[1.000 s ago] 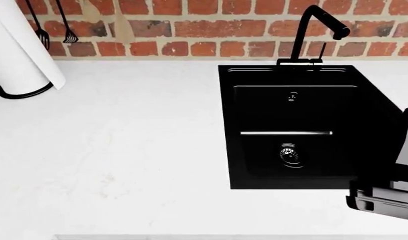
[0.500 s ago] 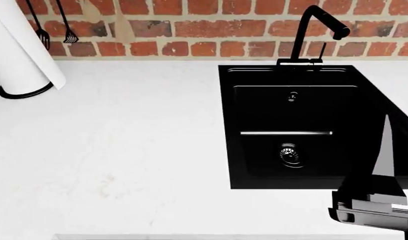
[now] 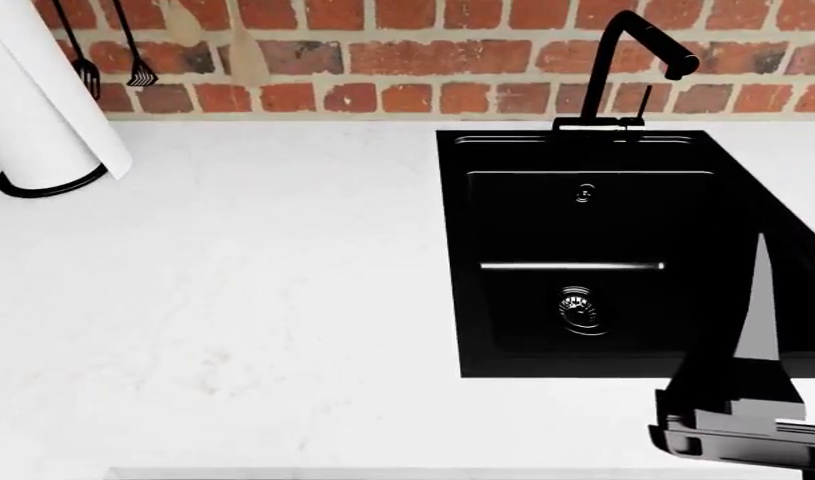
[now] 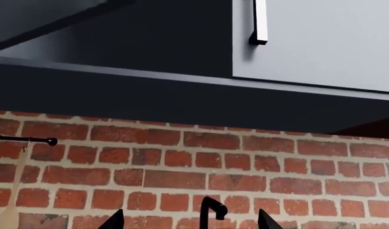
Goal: Pick the kettle from the counter and place it on the tray. Then pick the mug from the cabinet and place it on the tray. Then close the cabinet doors.
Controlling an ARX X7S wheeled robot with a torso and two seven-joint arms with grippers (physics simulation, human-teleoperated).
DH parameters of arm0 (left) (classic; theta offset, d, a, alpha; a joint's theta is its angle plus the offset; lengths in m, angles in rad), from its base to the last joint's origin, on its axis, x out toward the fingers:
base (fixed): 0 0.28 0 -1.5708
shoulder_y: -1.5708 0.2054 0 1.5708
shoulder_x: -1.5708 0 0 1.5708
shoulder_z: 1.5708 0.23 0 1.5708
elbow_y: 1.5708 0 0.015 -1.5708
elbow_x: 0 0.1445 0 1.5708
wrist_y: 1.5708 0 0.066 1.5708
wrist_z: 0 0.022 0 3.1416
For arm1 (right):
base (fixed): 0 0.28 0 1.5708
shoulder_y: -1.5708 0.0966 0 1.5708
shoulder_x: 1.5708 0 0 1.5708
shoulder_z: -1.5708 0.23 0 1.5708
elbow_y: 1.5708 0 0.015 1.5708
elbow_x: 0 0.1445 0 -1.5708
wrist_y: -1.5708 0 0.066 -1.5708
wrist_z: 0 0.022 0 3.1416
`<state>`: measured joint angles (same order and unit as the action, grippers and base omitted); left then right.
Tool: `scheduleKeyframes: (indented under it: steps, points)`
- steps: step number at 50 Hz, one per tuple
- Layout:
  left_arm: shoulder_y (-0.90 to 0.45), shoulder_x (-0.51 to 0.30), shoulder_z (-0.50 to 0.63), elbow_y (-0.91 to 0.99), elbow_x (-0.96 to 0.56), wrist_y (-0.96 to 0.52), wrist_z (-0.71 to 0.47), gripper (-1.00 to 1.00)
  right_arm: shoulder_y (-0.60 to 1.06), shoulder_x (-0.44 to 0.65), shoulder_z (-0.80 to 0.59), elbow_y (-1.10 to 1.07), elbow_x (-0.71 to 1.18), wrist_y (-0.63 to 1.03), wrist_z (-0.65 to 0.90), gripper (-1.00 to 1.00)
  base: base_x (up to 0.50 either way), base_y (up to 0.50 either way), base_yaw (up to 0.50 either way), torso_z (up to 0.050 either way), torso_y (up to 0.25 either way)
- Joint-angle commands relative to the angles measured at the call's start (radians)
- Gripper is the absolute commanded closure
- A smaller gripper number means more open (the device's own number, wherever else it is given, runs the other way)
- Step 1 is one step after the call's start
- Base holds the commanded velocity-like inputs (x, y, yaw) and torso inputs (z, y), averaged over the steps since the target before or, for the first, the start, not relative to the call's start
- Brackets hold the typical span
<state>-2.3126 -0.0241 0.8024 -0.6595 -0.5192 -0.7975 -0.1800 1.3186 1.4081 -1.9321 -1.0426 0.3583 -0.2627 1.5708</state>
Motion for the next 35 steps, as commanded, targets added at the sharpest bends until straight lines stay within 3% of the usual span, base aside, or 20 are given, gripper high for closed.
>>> scheduleKeyframes:
  steps: [1, 12, 35]
  points:
    - [0.127, 0.022, 0.274, -0.068, -0.355, -0.01, 0.018, -1.0, -0.061, -0.011, 0.053, -0.005, -0.007, 0.015, -0.001, -1.0, 0.0, 0.0, 0.0, 0.0, 0.0]
    - [0.18, 0.013, 0.385, -0.031, -0.391, -0.008, -0.001, -1.0, -0.102, -0.021, 0.091, -0.005, -0.007, 0.026, -0.001, -1.0, 0.0, 0.0, 0.0, 0.0, 0.0]
    - [0.288, 0.008, 0.466, -0.068, -0.374, 0.019, -0.021, -1.0, -0.185, -0.036, 0.163, -0.005, -0.011, 0.042, -0.001, -1.0, 0.0, 0.0, 0.0, 0.0, 0.0]
